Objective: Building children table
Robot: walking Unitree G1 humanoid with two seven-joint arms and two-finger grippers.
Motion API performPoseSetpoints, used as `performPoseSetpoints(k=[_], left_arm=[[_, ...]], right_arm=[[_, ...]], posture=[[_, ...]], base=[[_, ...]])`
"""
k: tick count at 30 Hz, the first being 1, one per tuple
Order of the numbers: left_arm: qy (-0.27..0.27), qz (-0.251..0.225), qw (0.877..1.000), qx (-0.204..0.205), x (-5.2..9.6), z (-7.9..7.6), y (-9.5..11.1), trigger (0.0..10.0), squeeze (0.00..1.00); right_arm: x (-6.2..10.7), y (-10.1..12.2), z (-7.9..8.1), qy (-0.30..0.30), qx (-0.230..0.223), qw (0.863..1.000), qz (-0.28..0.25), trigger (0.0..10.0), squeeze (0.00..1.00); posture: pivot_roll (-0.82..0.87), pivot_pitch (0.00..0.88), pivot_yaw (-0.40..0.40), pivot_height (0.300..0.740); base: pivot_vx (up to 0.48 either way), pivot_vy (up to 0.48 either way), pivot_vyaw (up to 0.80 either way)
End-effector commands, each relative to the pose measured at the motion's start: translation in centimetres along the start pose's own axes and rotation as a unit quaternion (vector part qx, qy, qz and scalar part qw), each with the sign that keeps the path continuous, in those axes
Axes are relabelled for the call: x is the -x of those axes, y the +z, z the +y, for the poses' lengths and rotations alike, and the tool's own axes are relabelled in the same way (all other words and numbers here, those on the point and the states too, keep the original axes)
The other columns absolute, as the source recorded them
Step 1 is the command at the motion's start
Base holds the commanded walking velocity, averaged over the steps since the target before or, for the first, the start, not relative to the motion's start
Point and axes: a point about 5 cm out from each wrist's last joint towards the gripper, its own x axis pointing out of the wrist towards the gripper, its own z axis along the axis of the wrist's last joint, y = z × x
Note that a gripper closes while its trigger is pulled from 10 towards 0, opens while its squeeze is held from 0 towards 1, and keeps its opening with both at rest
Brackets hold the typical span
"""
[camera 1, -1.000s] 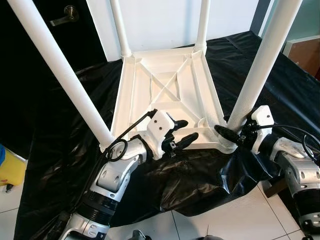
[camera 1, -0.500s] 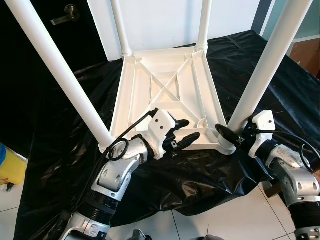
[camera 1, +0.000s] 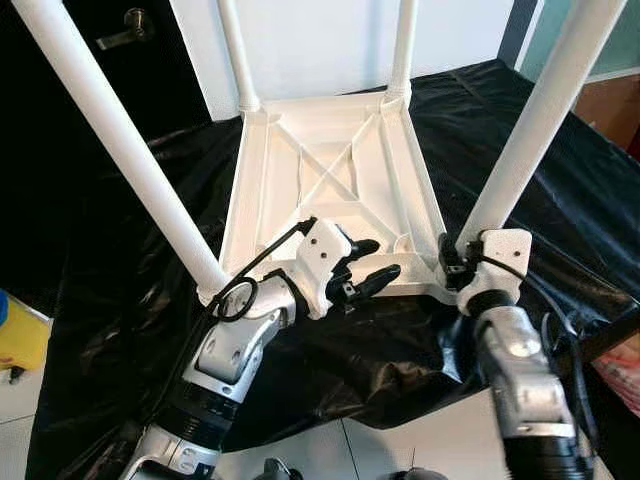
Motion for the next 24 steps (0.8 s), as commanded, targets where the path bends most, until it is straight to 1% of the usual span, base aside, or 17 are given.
performPoseSetpoints(k=[1,7,10,16,17,18,19,24], left_arm=[[-0.009,0.001,1.0,0.004,-0.1,0.0,0.0,10.0,0.0],[-0.009,0.002,1.0,0.004,0.0,0.0,0.0,10.0,0.0],[-0.008,0.002,1.0,0.004,0.1,0.1,0.1,10.0,0.0],[-0.007,0.001,1.0,0.004,0.0,0.1,0.1,10.0,0.0],[-0.007,0.001,1.0,0.004,0.0,0.1,0.2,10.0,0.0],[-0.007,0.001,1.0,0.004,0.0,0.1,0.2,10.0,0.0],[-0.007,0.001,1.0,0.004,0.0,0.1,0.2,10.0,0.0],[-0.008,0.0,1.0,0.005,0.0,0.1,0.2,10.0,0.0]], right_arm=[[0.6,-2.3,-0.4,-0.012,0.0,0.998,0.059,10.0,0.0],[0.8,-2.2,-0.3,-0.006,0.008,0.998,0.06,10.0,0.0],[0.9,-1.9,0.0,-0.015,0.011,0.998,0.055,10.0,0.0],[0.9,-1.6,0.1,-0.023,0.017,0.998,0.051,10.0,0.0],[0.9,-1.6,0.1,-0.023,0.018,0.998,0.049,10.0,0.03],[0.9,-1.6,0.1,-0.023,0.018,0.998,0.049,10.0,0.03],[0.9,-1.4,0.0,-0.022,0.019,0.999,0.046,10.0,1.0],[0.8,-1.2,0.0,-0.017,0.018,0.999,0.04,10.0,1.0]], posture=[[-0.13,0.119,0.082,0.74],[-0.13,0.118,0.081,0.74],[-0.13,0.116,0.08,0.74],[-0.13,0.114,0.076,0.74],[-0.13,0.114,0.076,0.74],[-0.13,0.114,0.076,0.74],[-0.13,0.112,0.075,0.74],[-0.13,0.112,0.074,0.74]], base=[[0.0,0.0,0.0],[0.0,0.0,0.0],[0.0,0.0,0.0],[0.0,0.0,0.0],[0.0,0.0,0.0],[0.0,0.0,0.0],[0.0,0.0,0.0],[0.0,0.0,0.0]])
